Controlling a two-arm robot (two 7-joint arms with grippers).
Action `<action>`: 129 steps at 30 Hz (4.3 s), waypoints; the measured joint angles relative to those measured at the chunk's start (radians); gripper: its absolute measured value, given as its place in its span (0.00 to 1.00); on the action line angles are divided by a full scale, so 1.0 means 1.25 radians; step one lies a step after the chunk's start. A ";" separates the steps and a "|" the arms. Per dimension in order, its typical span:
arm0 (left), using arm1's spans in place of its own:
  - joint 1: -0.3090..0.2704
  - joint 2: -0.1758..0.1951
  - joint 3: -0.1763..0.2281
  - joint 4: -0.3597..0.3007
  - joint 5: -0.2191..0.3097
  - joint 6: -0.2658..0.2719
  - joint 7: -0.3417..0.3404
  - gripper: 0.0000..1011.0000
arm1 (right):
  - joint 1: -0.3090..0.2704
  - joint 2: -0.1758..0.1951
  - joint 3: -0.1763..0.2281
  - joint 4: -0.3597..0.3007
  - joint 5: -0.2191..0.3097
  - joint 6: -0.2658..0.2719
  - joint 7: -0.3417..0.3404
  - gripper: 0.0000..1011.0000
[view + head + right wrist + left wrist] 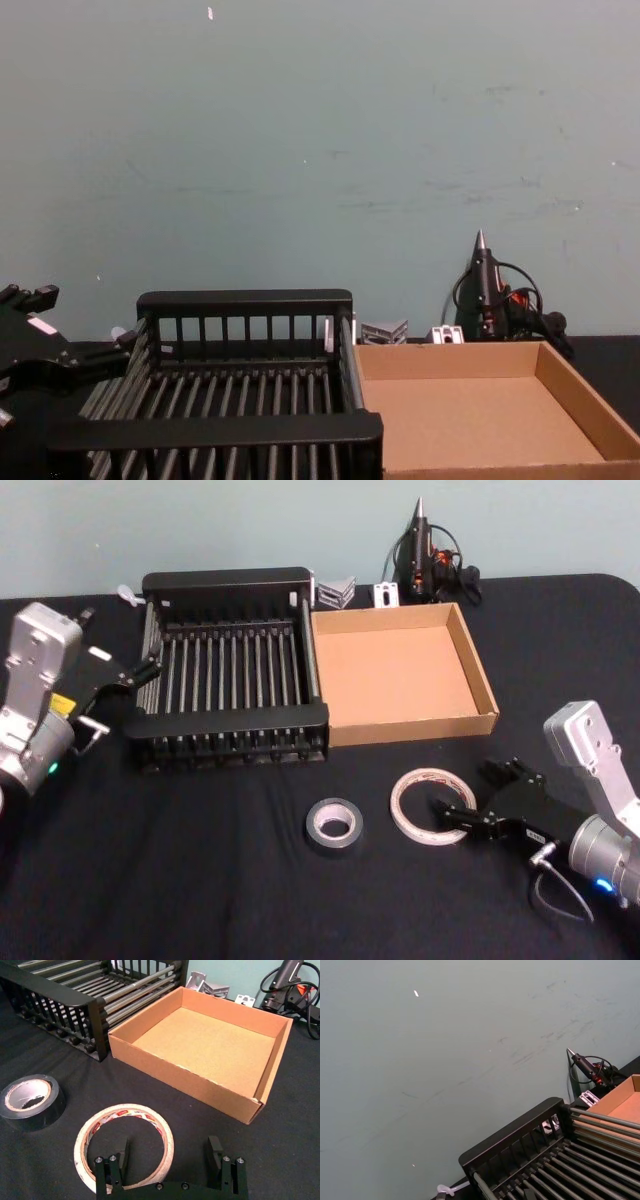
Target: Pick up the white tape and place it into the black box , Pick up the silver tape and place it into the brown box.
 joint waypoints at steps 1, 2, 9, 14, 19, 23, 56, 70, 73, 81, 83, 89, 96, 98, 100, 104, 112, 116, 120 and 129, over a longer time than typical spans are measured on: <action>0.000 0.000 0.000 0.000 0.000 0.000 0.000 0.99 | 0.002 -0.004 0.000 0.003 -0.003 -0.001 0.003 0.99; 0.000 0.000 0.000 0.000 0.000 0.000 0.000 0.99 | 0.003 -0.006 0.000 0.004 -0.004 -0.001 0.005 0.99; 0.000 0.000 0.000 0.000 0.000 0.000 0.000 0.99 | 0.006 -0.019 0.005 0.014 -0.018 -0.001 0.016 0.99; 0.000 0.000 0.000 0.000 0.000 0.000 0.000 0.99 | 0.005 -0.029 0.011 0.017 -0.025 0.003 0.021 0.99; 0.000 0.000 0.000 0.000 0.000 0.000 0.000 0.99 | 0.002 -0.035 0.016 0.017 -0.029 0.007 0.024 0.99; 0.000 0.000 0.000 0.000 0.000 0.000 0.000 0.99 | -0.002 -0.036 0.018 0.017 -0.032 0.010 0.029 0.99; 0.000 0.000 0.000 0.000 0.000 0.000 0.000 0.99 | -0.007 -0.036 0.020 0.014 -0.036 0.011 0.031 0.52; 0.000 0.000 0.000 0.000 0.000 0.000 0.000 0.99 | -0.007 -0.036 0.020 0.014 -0.035 0.011 0.031 0.10; 0.000 0.000 0.000 0.000 0.000 0.000 0.000 0.99 | -0.007 -0.036 0.020 0.014 -0.035 0.011 0.031 0.09; 0.000 0.000 0.000 0.000 0.000 0.000 0.000 0.99 | -0.007 -0.036 0.020 0.014 -0.035 0.011 0.031 0.09; 0.000 0.000 0.000 0.000 0.000 0.000 0.000 0.99 | -0.009 -0.035 0.025 0.010 -0.032 0.007 0.036 0.09; 0.000 0.000 0.000 0.000 0.000 0.000 0.000 0.99 | -0.020 -0.024 0.045 -0.019 -0.016 -0.004 0.049 0.09; 0.000 0.000 0.000 0.000 0.000 0.000 0.000 0.99 | -0.021 -0.009 0.075 -0.063 0.006 -0.008 0.056 0.09; 0.000 0.000 0.000 0.000 0.000 0.000 0.000 0.99 | -0.016 -0.007 0.079 -0.069 0.008 -0.008 0.055 0.09; 0.000 0.000 0.000 0.000 0.000 0.000 0.000 0.99 | -0.005 -0.006 0.082 -0.073 0.008 -0.008 0.052 0.09; 0.000 0.000 0.000 0.000 0.000 0.000 0.000 0.99 | 0.042 -0.014 0.077 -0.058 -0.005 0.000 0.039 0.09; 0.000 0.000 0.000 0.000 0.000 0.000 0.000 0.99 | 0.147 -0.045 0.045 0.002 -0.049 0.013 0.027 0.09; 0.000 0.000 0.000 0.000 0.000 0.000 0.000 0.99 | 0.198 -0.066 0.027 0.033 -0.068 0.013 0.027 0.09; 0.000 0.000 0.000 0.000 0.000 0.000 0.000 0.99 | 0.258 -0.093 0.003 0.071 -0.090 0.011 0.029 0.09; 0.000 0.000 0.000 0.000 0.000 0.000 0.000 0.99 | 0.390 -0.166 -0.062 0.182 -0.139 -0.001 0.044 0.09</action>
